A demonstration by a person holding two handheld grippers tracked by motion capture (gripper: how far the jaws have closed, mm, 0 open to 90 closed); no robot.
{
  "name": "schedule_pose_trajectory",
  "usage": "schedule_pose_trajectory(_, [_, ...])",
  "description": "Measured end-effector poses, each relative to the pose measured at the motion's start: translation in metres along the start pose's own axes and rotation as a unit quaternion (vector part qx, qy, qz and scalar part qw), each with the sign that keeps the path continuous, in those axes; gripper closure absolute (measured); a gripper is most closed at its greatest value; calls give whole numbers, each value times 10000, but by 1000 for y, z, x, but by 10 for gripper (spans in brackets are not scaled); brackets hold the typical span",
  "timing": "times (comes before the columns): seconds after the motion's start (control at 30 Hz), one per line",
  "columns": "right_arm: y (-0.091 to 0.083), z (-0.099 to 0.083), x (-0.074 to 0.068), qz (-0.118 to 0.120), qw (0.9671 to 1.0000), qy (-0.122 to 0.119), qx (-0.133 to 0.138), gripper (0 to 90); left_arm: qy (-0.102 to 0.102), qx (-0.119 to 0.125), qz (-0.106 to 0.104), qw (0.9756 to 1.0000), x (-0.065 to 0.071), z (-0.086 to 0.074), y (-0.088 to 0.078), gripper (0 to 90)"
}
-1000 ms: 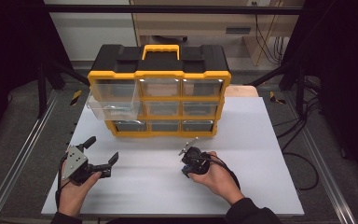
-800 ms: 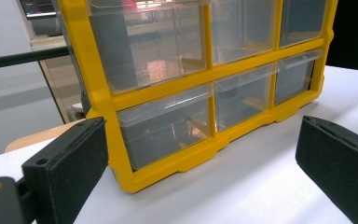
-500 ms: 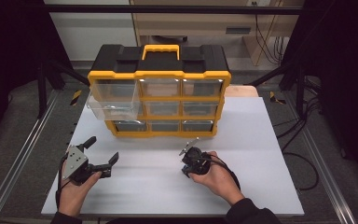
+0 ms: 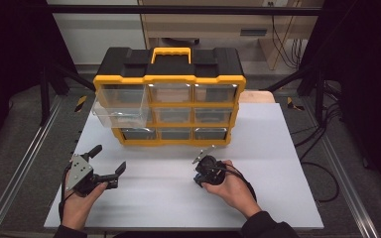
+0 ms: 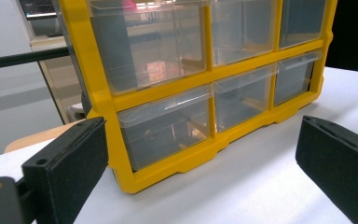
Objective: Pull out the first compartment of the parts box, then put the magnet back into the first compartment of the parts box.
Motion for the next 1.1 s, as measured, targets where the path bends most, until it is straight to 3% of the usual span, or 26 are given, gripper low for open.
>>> schedule_pose_trajectory(0.33, [-2, 1, 1, 19, 10000, 37, 61, 626, -23, 16, 3, 10000, 0, 0, 0, 19])
schedule_pose_trajectory(0.4, [-2, 1, 3, -6, 10000, -57, 82, 626, -20, 12, 6, 10000, 0, 0, 0, 19])
schedule_pose_trajectory(0.57, [-2, 2, 4, -18, 9999, 53, 118, 626, -21, 13, 4, 10000, 0, 0, 0, 19])
schedule_pose_trajectory(0.6, [-2, 1, 6, -27, 9999, -65, 138, 627, -22, 16, 2, 10000, 0, 0, 0, 19])
schedule_pose_trajectory(0.67, [-3, 2, 4, -10, 9999, 55, 129, 626, -23, 15, 0, 10000, 0, 0, 0, 19])
schedule_pose_trajectory(1.1, [-10, 6, 9, -29, 9994, 91, 324, 626, -32, 21, 18, 10000, -1, 0, -1, 19])
Point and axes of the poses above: each handheld gripper's, and its own axes: y roughly forward along the jaws, z roughly out of its top, x roughly to its right, the point moved 6 cm from there along y, roughly forward along the jaws, and after that the axes turned 13 degrees about -z, right-handed, at the moved point
